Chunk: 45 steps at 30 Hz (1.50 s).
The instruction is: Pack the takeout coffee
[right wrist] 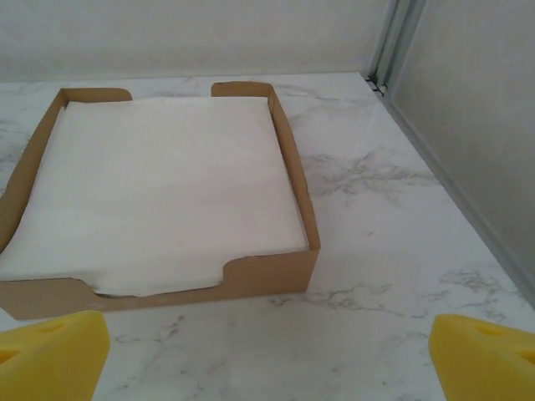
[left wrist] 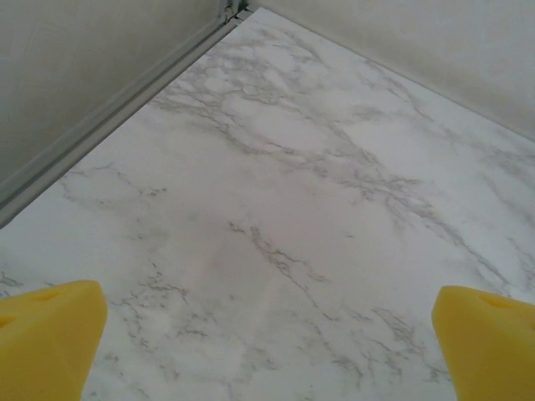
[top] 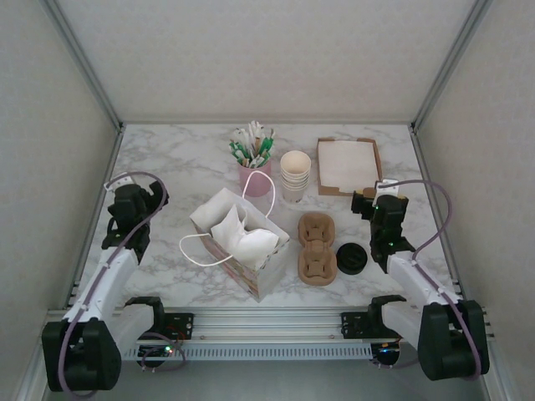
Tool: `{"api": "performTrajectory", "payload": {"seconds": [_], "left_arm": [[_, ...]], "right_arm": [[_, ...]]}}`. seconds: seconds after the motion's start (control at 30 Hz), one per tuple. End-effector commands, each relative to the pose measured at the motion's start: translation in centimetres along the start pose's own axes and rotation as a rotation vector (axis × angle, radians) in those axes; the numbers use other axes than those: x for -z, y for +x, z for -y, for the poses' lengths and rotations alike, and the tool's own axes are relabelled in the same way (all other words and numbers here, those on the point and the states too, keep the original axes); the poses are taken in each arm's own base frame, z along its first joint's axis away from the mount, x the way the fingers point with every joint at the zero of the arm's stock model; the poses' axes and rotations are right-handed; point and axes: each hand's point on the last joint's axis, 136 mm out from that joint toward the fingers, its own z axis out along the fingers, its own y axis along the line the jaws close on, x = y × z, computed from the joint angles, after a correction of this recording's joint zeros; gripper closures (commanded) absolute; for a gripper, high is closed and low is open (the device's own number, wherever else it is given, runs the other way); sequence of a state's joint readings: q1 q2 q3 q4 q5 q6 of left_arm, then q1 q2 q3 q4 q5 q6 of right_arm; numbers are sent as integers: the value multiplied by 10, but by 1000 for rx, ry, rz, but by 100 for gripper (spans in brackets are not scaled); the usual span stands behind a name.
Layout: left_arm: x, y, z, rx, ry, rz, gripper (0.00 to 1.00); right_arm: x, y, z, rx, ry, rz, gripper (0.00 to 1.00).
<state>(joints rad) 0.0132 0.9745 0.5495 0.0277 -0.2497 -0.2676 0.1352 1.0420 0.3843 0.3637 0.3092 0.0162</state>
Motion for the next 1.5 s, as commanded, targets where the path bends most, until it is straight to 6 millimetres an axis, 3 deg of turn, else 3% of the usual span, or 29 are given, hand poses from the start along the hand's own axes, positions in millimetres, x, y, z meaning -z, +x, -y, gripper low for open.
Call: {"api": "performTrajectory", "payload": {"seconds": [0.0, 0.33, 0.43, 0.83, 1.1, 1.27, 1.47], "left_arm": [[-5, -11, -6, -59, -24, 82, 0], [-29, 30, -4, -115, 17, 44, 0], [-34, 37, 0, -137, 45, 45, 0], [-44, 31, 13, -157, 87, 165, 0], [-60, 48, 33, -186, 159, 148, 0], [-70, 62, 33, -228, 88, 148, 0], [-76, 58, 29, -219, 37, 137, 0]], "right_arm": [[-5, -7, -3, -28, -18, 59, 1], [-24, 26, -11, -41, -42, 31, 1], [-30, 26, -14, -31, -46, 17, 1], [-49, 30, -25, 4, -82, 35, 1], [-60, 39, -25, -3, -76, 8, 1], [-65, 45, -23, -16, -71, -11, 1], [-67, 45, -20, -31, -67, -19, 1]]}}
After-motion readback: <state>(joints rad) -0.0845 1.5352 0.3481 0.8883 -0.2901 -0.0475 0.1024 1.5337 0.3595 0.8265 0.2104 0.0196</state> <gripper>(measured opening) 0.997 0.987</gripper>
